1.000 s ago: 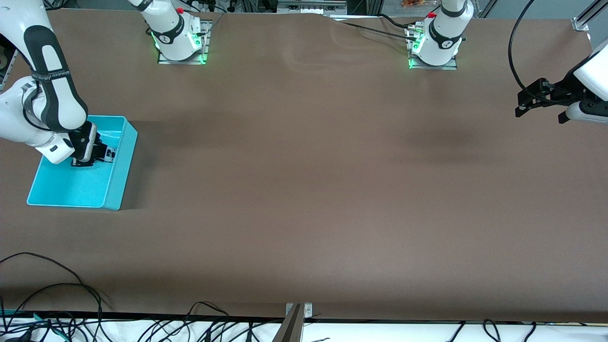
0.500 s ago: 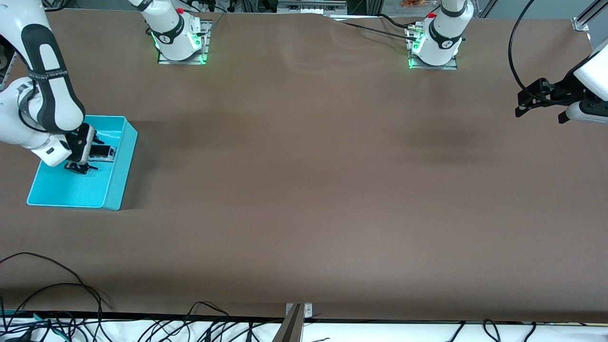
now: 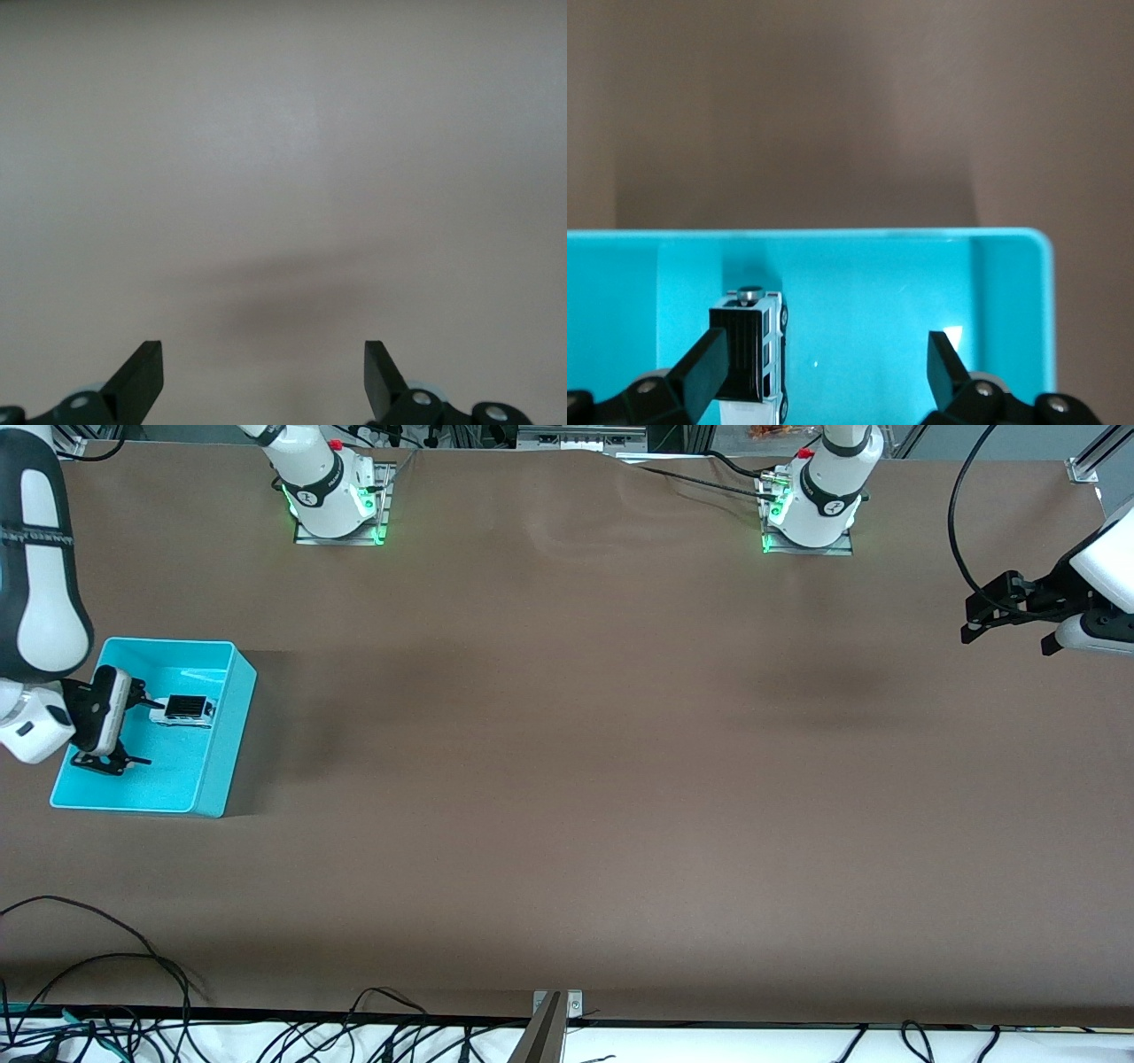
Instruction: Wind and store white jeep toy
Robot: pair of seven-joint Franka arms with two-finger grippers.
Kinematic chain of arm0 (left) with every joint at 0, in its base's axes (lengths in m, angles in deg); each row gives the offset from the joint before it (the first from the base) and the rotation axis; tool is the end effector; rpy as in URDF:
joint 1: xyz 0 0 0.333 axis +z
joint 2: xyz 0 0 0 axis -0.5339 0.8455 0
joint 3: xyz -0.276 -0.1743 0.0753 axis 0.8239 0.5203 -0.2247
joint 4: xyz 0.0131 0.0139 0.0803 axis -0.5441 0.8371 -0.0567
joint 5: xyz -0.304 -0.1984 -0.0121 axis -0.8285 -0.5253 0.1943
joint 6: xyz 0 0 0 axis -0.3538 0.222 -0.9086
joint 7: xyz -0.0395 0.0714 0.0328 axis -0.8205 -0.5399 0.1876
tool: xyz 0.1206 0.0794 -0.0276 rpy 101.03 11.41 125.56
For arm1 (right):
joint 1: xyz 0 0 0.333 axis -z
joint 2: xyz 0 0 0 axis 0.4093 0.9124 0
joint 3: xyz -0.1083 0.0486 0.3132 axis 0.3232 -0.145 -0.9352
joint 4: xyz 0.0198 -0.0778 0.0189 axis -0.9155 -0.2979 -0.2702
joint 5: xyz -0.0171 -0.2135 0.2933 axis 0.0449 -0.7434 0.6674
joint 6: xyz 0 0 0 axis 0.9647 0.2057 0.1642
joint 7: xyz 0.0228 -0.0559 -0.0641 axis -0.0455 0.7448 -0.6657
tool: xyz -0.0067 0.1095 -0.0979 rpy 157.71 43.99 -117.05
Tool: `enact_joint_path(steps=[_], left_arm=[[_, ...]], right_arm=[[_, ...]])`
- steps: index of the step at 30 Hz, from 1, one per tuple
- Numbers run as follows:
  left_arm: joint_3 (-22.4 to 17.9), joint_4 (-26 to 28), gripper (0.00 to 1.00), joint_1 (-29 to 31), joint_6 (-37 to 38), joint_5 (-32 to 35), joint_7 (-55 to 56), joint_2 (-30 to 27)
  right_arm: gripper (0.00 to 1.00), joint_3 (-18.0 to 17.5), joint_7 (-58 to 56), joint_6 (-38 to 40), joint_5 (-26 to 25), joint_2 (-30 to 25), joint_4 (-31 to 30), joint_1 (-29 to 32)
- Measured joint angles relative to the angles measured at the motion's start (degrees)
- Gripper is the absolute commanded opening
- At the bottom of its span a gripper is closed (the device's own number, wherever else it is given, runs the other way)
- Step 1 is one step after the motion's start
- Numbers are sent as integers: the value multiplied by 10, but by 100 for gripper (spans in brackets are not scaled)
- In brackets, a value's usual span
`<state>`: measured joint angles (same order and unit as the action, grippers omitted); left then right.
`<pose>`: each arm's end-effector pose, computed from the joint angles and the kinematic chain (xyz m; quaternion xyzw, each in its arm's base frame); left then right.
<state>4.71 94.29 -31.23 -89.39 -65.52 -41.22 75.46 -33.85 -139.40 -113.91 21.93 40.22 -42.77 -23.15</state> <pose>0.5151 -0.0057 0.5990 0.9978 -0.0662 -0.0041 0.0085 0.5833 -0.1416 0.3522 -0.7481 -0.6580 -0.0193 0.0840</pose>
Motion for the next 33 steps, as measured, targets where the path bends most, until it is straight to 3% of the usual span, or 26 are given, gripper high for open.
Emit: enact_joint_path(steps=[6, 20, 33], left_arm=[[0, 0, 100, 0, 0, 0, 0, 0], [0, 0, 100, 0, 0, 0, 0, 0], [0, 0, 100, 1, 0, 0, 0, 0]], right_arm=[[100, -1, 162, 50, -2, -23, 40, -36], [100, -1, 683, 187, -36, -48, 145, -121], [100, -1, 951, 237, -83, -48, 222, -157]])
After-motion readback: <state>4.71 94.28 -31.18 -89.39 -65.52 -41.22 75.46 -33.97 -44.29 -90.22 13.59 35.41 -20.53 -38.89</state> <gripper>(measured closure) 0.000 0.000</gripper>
